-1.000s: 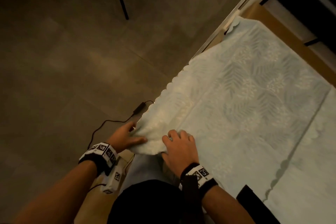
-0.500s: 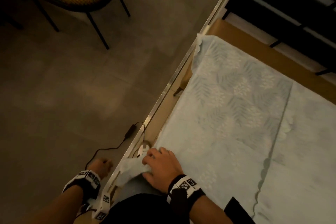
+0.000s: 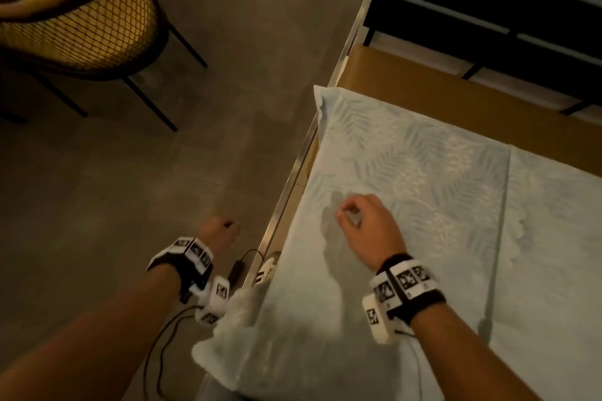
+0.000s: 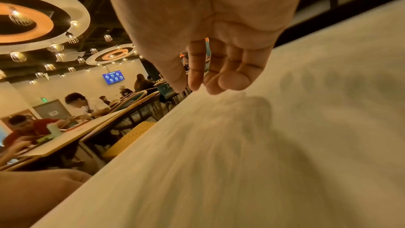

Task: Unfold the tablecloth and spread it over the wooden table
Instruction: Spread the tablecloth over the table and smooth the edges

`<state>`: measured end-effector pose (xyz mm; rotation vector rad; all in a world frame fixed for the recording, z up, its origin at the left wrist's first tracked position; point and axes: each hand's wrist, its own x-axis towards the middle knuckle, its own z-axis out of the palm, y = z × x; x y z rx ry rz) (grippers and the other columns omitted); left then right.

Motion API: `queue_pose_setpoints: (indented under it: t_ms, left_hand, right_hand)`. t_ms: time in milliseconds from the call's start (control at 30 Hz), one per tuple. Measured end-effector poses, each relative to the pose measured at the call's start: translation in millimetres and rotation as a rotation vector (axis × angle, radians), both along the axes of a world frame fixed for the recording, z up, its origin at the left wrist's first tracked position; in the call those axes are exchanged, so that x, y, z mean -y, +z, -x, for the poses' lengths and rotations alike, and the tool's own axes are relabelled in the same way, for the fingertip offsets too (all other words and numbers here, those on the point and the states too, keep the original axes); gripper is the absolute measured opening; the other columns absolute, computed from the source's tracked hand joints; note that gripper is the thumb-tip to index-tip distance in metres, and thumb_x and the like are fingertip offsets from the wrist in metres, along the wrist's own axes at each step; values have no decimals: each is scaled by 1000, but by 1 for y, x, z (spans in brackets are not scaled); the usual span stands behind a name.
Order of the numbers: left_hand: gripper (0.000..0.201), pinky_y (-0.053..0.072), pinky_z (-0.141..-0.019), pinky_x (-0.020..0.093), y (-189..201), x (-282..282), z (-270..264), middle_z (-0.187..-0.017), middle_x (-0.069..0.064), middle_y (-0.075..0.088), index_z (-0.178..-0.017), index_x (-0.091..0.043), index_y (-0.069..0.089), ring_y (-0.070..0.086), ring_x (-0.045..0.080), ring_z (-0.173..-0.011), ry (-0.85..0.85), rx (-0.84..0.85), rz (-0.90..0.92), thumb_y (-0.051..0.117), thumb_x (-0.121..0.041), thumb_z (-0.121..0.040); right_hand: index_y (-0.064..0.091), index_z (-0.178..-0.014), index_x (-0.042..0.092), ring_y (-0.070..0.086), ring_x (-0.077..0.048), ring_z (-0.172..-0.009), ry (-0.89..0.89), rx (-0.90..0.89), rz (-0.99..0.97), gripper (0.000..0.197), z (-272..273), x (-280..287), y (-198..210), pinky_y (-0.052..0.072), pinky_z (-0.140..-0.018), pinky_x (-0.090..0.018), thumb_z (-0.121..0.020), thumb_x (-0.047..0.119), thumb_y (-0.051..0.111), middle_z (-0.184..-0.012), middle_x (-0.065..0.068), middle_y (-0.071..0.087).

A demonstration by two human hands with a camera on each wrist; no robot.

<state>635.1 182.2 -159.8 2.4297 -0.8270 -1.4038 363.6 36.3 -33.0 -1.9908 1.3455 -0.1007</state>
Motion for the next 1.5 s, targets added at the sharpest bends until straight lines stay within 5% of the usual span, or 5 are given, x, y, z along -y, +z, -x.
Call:
queue_pose_setpoints:
  t_ms: [367,600,1067,1333,1500]
  left_hand:
    - [77,47,-88,31,-7,306,-29,-120,-1,51,-135,-12,33,56,16,-105,189,-220,429,77,-39,-78]
    - [40,44,-77,23,-40,367,-13,-97,-7,57,-124,-11,43,58,9,-87,240,-218,534,64,-14,-89]
    - [53,50,-97,43,-69,322,-98,-130,19,59,-123,-5,61,60,33,-108,581,-265,82,47,-41,-88]
    - [32,41,-47,24,-76,254,-85,-40,-2,58,-69,-12,48,51,11,-38,771,-509,44,37,-19,-98]
    - [25,37,-55,30,-52,173,-65,-56,3,66,-81,-10,56,55,15,-41,770,-506,13,43,-19,-99]
  right_hand:
    - [45,-143,20,42,-30,-136,8,-314,167,67,-124,220,-6,40,-110,-47,-90,60,56,-151,-3,43]
    - [66,-103,28,54,-31,-116,47,-524,142,39,-151,236,-39,36,-95,-47,-89,61,51,-109,-3,71]
    - [63,-101,30,50,-28,-109,22,-460,131,29,-149,232,-43,27,-81,-43,-91,51,47,-97,3,72]
    - [57,-123,31,46,-30,-121,49,-445,52,38,-145,225,-28,32,-100,-48,-92,51,49,-125,3,66]
    - [38,-147,32,35,-34,-137,2,-198,5,60,-108,189,-2,33,-113,-52,-92,45,56,-153,1,39]
